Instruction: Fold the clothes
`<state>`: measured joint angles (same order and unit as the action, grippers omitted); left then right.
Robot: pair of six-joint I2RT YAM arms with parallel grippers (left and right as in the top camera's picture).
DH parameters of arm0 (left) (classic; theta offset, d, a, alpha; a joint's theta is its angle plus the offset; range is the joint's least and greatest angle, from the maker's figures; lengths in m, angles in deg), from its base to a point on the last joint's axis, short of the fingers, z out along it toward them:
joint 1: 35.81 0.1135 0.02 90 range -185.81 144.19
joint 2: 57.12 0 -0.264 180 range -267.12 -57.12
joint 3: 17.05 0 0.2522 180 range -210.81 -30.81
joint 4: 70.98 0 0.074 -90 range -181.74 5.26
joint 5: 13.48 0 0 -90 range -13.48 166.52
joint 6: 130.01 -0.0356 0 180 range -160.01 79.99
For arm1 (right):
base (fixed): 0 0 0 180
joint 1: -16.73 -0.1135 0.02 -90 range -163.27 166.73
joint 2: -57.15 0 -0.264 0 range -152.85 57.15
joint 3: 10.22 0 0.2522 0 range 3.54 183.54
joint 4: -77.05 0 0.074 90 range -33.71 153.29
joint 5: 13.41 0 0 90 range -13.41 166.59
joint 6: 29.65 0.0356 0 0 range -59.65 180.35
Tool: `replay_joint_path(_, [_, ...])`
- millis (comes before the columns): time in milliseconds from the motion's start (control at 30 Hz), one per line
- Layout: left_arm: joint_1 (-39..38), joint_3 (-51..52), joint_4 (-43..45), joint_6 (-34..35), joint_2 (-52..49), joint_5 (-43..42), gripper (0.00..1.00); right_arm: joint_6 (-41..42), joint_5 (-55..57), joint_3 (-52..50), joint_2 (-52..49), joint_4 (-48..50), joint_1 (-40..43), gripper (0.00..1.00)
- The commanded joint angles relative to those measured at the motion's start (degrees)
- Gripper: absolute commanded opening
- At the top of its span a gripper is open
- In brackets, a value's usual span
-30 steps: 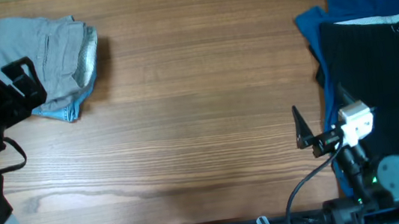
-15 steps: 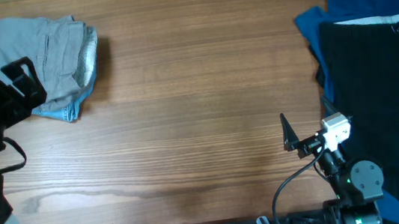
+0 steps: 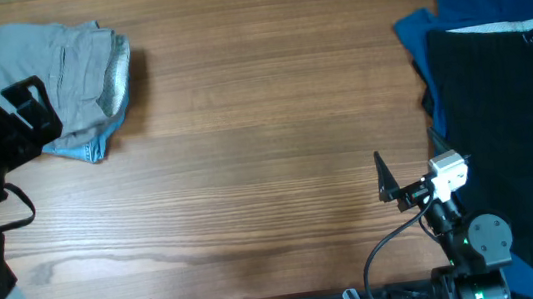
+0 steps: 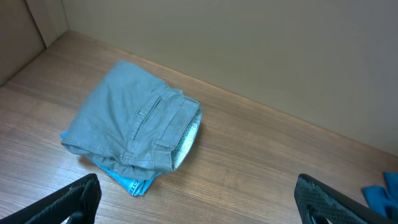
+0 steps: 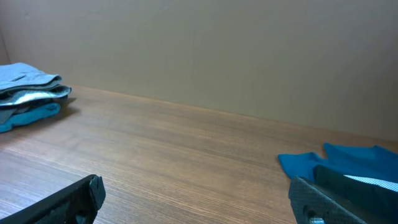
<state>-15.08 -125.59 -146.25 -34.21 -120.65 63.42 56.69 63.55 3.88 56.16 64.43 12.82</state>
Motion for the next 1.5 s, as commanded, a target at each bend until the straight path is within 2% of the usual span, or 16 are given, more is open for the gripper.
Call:
replay_joint_path(0, [-1.3, 0.2, 0.1, -1.1, 0.9, 0.5, 1.00, 0.8, -0.9, 0.0, 0.4, 0.1, 0.2, 1.00])
replay_joint_path(100, [-7.3, 0.3, 0.1, -1.1, 4.1, 1.6, 1.00, 0.8, -0.9, 0.0, 0.4, 0.1, 0.2, 1.00])
replay_joint_path(200, [-12.6, 1.4, -1.3, -1.1, 8.4, 9.4, 1.00, 0.8, -0.9, 0.0, 0.4, 0.1, 0.2, 1.00])
replay_joint_path(233, [-13.5, 4.5, 1.6, -0.9, 11.5, 9.6, 1.00, 0.8, -0.9, 0.0, 0.4, 0.1, 0.2, 1.00])
replay_joint_path(333, [-13.6, 16.2, 14.3, 2.5, 19.5, 9.6, 1.00, 0.8, -0.9, 0.0, 0.4, 0.1, 0.2, 1.00])
replay_joint_path(400, [-13.6, 30.4, 24.7, 7.3, 28.9, 9.0, 1.00, 0.8, -0.9, 0.0, 0.4, 0.1, 0.2, 1.00])
replay_joint_path(467, [-13.6, 39.9, 30.1, 8.0, 35.6, 7.4, 1.00, 0.8, -0.9, 0.0, 0.4, 0.1, 0.2, 1.00])
replay_joint_path(633, [-13.6, 59.6, 38.0, 7.7, 52.9, 5.6, 1.00, 0.8, -0.9, 0.0, 0.4, 0.1, 0.2, 1.00])
replay_joint_path(700, [-13.6, 64.0, 40.2, 4.0, 56.3, 2.5, 1.00, 0.8, -0.9, 0.0, 0.4, 0.1, 0.2, 1.00])
replay_joint_path(733, [-13.9, 72.4, 47.1, 1.9, 61.0, -0.2, 1.00, 0.8, -0.9, 0.0, 0.4, 0.1, 0.2, 1.00])
replay_joint_path(933, [-15.6, 94.0, 69.4, 1.9, 63.3, -3.0, 1.00, 0.8, -0.9, 0.0, 0.4, 0.1, 0.2, 1.00])
replay_joint_path(1267, [-16.2, 94.4, 58.6, 1.9, 63.1, -2.3, 1.00, 0.8, -0.9, 0.0, 0.4, 0.1, 0.2, 1.00])
replay_joint_path(1467, [-16.2, 94.4, 58.6, 1.9, 63.0, -2.3, 1.00, 0.8, -0.9, 0.0, 0.4, 0.1, 0.2, 1.00])
